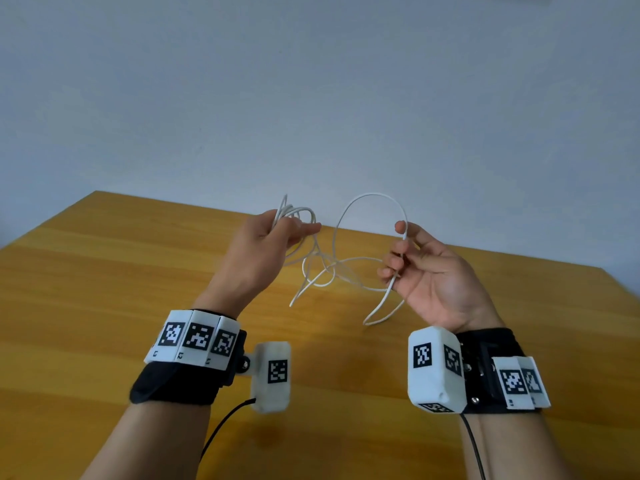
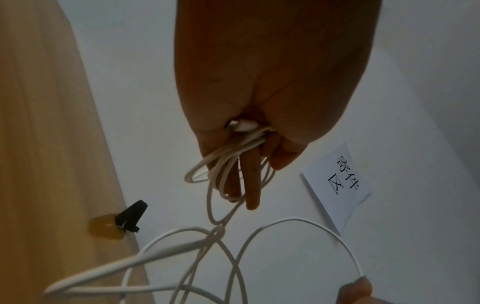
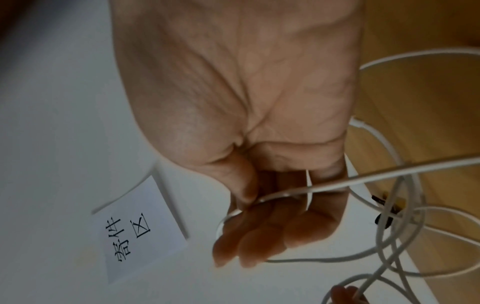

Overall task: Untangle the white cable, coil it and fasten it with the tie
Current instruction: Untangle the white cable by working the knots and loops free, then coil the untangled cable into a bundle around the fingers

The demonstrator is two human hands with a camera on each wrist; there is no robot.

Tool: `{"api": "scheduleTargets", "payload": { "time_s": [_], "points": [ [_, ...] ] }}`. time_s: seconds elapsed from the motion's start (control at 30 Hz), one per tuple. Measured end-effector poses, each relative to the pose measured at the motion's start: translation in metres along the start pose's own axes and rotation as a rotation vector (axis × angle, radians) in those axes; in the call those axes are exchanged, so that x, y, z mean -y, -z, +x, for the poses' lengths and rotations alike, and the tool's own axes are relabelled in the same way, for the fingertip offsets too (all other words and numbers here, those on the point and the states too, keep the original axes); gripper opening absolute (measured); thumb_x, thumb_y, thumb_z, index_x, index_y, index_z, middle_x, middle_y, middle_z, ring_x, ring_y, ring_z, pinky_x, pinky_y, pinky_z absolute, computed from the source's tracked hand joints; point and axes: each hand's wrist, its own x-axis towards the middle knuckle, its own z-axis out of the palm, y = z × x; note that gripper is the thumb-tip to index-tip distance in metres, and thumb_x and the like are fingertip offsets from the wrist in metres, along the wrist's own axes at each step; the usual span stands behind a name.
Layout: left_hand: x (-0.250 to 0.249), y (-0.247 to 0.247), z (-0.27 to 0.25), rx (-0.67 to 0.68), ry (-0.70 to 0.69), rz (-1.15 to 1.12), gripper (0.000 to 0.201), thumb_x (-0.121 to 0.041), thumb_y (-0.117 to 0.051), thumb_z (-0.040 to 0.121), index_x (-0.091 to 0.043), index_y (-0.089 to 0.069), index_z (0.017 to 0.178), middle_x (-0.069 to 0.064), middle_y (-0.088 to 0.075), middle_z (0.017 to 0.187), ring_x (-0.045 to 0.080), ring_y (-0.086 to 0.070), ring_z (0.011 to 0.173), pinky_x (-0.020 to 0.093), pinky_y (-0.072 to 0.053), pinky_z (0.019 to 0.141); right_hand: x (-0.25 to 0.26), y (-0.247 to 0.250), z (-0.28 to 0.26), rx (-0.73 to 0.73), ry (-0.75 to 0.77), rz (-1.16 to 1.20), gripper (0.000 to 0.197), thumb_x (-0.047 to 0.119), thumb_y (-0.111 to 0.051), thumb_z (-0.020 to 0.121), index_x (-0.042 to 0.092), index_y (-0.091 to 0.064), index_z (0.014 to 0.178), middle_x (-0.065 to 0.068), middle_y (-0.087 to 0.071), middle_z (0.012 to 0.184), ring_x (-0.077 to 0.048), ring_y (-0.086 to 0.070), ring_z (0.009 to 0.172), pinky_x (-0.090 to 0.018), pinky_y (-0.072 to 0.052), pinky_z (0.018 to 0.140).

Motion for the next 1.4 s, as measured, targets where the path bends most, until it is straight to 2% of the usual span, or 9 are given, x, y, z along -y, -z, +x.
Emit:
{"api": "scheduleTargets", "payload": {
  "time_s": [0.37,0.53,0.6,0.67,0.87,1.0,1.13,1.27,1.4],
  "points": [
    [0.009,0.006,0.004,-0.052,0.009,0.148,0.035,-0.028,-0.045,0.101,-0.017,-0.078,0.1,-0.016,-0.078,0.108,0.005,-0.069,0.109,0.037,-0.051,0.105,0.007,0.005,0.007,-0.115,0.143,0.231,0.04,-0.013,-0.034,0.073,0.015,-0.059,0.089,0.004,-0.057,0.067,-0.009,-0.052,0.053,-0.021,-0.048,0.053],
    [0.003,0.01,0.0,-0.169,0.01,0.28,0.036,-0.032,-0.047,0.097,-0.011,-0.074,0.087,-0.001,-0.075,0.08,0.017,-0.052,0.07,0.037,-0.04,0.058,0.014,0.016,0.007,-0.16,0.441,0.517,0.047,-0.014,-0.031,0.063,0.016,-0.058,0.088,0.003,-0.056,0.074,-0.011,-0.05,0.057,-0.022,-0.046,0.057],
    [-0.001,0.011,-0.001,-0.225,0.019,0.315,0.035,-0.029,-0.047,0.099,-0.01,-0.072,0.085,0.01,-0.058,0.066,0.017,-0.041,0.056,0.031,-0.029,0.05,0.018,0.022,0.007,-0.255,0.513,0.609,0.045,-0.015,-0.032,0.066,0.015,-0.059,0.088,0.002,-0.057,0.074,-0.013,-0.051,0.055,-0.023,-0.046,0.055],
    [-0.001,0.013,-0.001,-0.278,0.049,0.342,0.037,-0.028,-0.049,0.1,0.002,-0.065,0.088,0.002,-0.04,0.06,0.022,-0.033,0.057,0.031,-0.023,0.049,0.022,0.03,0.006,-0.399,0.544,0.673,0.043,-0.017,-0.031,0.073,0.014,-0.058,0.087,0.0,-0.059,0.071,-0.014,-0.052,0.051,-0.021,-0.046,0.054],
    [0.004,0.015,0.002,-0.37,0.047,0.438,0.042,-0.026,-0.048,0.103,0.013,-0.053,0.085,0.013,-0.044,0.068,0.024,-0.037,0.063,0.036,-0.027,0.054,0.022,0.038,0.003,-0.954,0.635,0.689,0.035,-0.001,-0.016,0.103,0.014,-0.047,0.099,-0.005,-0.062,0.078,-0.014,-0.052,0.047,-0.021,-0.046,0.05],
    [0.0,0.017,0.0,-0.35,0.059,0.28,0.035,-0.03,-0.051,0.099,-0.001,-0.068,0.092,-0.001,-0.052,0.064,0.022,-0.044,0.065,0.033,-0.033,0.055,0.025,0.038,0.001,-0.987,0.492,0.493,0.032,-0.001,-0.02,0.105,0.013,-0.048,0.112,-0.007,-0.068,0.089,-0.015,-0.057,0.06,-0.023,-0.05,0.055],
    [-0.005,0.016,-0.003,-0.295,0.075,-0.019,0.028,-0.03,-0.052,0.098,-0.026,-0.08,0.096,-0.001,-0.078,0.105,0.006,-0.069,0.102,0.027,-0.05,0.089,0.017,0.035,0.005,-0.827,0.209,0.161,0.017,-0.001,-0.046,0.105,0.006,-0.058,0.115,-0.011,-0.074,0.101,-0.018,-0.072,0.076,-0.026,-0.058,0.065],
    [-0.013,0.012,-0.004,-0.21,0.057,-0.275,0.029,-0.016,-0.045,0.102,-0.016,-0.071,0.092,0.001,-0.08,0.108,0.014,-0.072,0.111,0.036,-0.047,0.11,0.003,0.027,0.011,-0.708,0.086,-0.2,0.012,-0.004,-0.058,0.1,-0.001,-0.06,0.112,-0.019,-0.075,0.099,-0.02,-0.078,0.072,-0.026,-0.062,0.065],
    [-0.021,0.009,-0.007,-0.137,0.055,-0.435,0.023,-0.008,-0.041,0.103,0.0,-0.063,0.099,0.012,-0.08,0.107,0.022,-0.075,0.108,0.036,-0.05,0.108,-0.005,0.021,0.011,-0.691,-0.062,-0.755,0.032,0.012,-0.055,0.106,0.001,-0.056,0.136,-0.02,-0.063,0.133,-0.028,-0.07,0.107,-0.038,-0.054,0.097]
  ]
}}
